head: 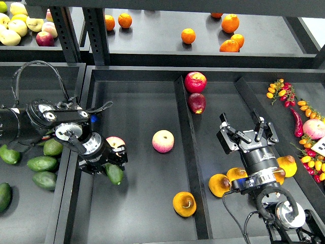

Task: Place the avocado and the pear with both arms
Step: 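Lift the avocado with the left gripper and set it among the avocados, then withdraw the left gripper and move the right gripper toward the yellow pear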

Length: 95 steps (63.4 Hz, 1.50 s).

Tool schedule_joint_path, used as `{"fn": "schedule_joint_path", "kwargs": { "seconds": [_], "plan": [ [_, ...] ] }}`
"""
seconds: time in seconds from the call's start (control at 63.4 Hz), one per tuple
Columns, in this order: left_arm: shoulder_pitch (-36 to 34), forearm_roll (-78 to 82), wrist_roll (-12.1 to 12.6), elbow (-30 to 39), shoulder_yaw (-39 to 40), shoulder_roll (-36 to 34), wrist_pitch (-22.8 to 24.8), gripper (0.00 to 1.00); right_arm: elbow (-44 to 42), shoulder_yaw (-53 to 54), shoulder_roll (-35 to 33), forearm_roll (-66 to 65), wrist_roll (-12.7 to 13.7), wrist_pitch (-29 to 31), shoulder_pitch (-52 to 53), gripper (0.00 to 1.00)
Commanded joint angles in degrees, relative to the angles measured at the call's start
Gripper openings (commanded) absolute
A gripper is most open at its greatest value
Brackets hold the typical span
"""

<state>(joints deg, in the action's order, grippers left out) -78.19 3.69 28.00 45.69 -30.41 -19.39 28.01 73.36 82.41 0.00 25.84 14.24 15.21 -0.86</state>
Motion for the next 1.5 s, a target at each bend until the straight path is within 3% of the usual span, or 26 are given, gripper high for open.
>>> {"fn": "schedule_joint_path", "kwargs": {
  "seconds": [0.0, 0.284, 0.615, 1.482],
  "plan": [
    [0.0, 0.7, 0.0, 0.5, 0.0, -5.2, 0.0, 0.27, 0.0, -0.1, 0.0, 0.0, 0.0, -0.1, 0.3, 1.00],
    [1.5, 4.4, 0.0, 2.7, -0.7, -17.4, 0.0, 0.28, -0.3, -0.1, 0.0, -0.1, 0.0, -1.9, 6.6, 1.00],
    [6.1, 6.9, 0.0, 3.9, 0.0, -22.2, 0.0, 0.28, -1.1, -0.2, 0.0, -0.4, 0.0, -3.6, 9.9, 1.00],
    [16.7, 9.1, 0.0, 0.6, 3.8, -18.2, 0.0, 0.31, -1.6, -1.3, 0.0, -0.4, 0.0, -3.5, 10.1, 1.00]
  ]
}}
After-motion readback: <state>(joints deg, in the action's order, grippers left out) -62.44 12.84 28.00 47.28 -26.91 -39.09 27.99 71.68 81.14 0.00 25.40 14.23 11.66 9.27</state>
